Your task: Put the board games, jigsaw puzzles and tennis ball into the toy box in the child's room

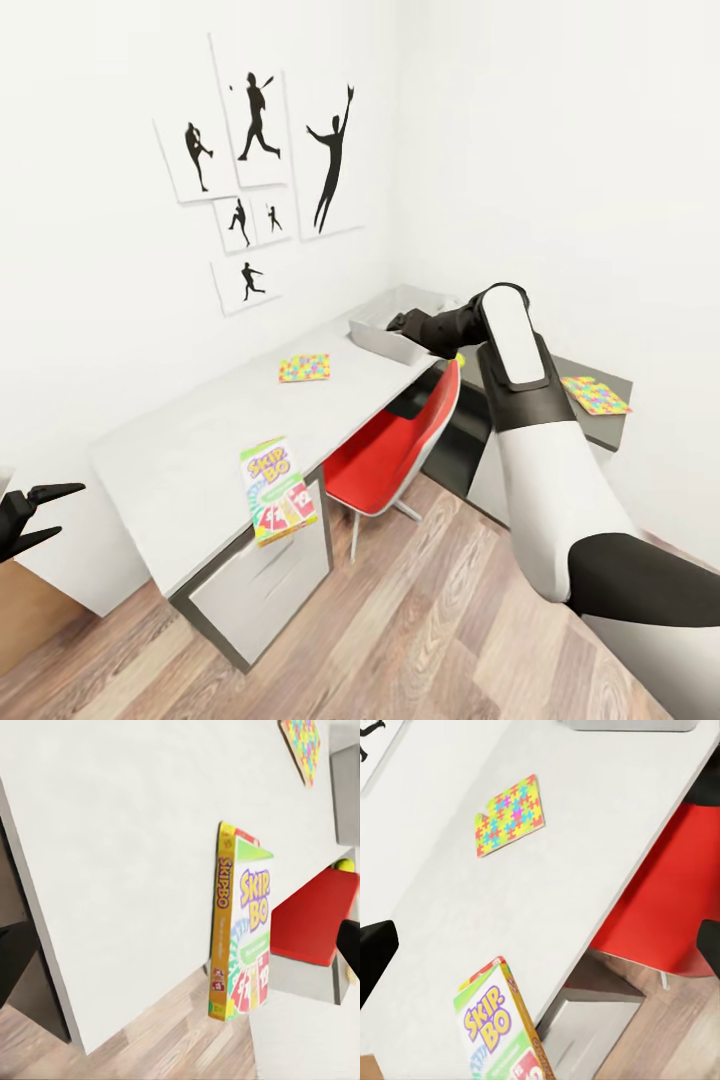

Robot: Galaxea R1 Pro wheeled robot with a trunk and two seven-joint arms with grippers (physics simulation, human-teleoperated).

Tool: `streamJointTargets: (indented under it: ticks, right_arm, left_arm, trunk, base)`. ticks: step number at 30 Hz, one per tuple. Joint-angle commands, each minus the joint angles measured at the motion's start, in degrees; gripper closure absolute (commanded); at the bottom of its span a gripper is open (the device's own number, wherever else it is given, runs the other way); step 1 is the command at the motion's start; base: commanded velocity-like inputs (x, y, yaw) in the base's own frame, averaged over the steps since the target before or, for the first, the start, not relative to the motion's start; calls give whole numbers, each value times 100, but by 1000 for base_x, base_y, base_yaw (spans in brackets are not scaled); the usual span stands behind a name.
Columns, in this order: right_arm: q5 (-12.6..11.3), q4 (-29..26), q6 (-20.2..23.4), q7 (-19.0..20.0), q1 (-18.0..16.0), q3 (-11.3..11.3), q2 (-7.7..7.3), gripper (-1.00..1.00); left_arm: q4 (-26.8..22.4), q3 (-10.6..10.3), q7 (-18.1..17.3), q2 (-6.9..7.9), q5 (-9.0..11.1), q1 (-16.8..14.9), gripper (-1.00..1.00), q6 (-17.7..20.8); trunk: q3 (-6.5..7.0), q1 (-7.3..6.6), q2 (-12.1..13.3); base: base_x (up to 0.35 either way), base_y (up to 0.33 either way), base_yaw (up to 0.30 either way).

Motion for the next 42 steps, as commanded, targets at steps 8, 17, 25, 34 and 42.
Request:
streamJointTargets:
  ticks: [8, 17, 25, 34, 42]
  right_arm:
    - [-47, -5, 12, -60, -4, -4, 26, -100]
    - [-42, -624, 20, -85, 246, -26, -20, -100]
    - [-39, -1427, 12, -111, 942, -116, -166, -100]
    - [-52, -2037, 1, -98, 1497, -470, -688, -100]
    - [-49, -2217, -4, -107, 2007, -845, -1048, -100]
  left_arm:
    - [3, 11, -59, 1, -60, -3, -100, 26]
    - [3, 11, -59, 1, -60, -3, -100, 19]
    - [3, 11, -59, 1, -59, -3, -100, 19]
    - [3, 11, -59, 0, -59, -3, -100, 19]
    - [3, 11, -59, 1, -60, -3, -100, 24]
  trunk:
    - [60, 1, -7]
    - [136, 1, -7]
    - [204, 1, -7]
    - [281, 1, -7]
    - [349, 1, -7]
  base:
    - [-134, 38, -152]
    - [-52, 14, -151]
    - [-70, 10, -151]
    - [-4, 1, -151]
    - [0, 0, -152]
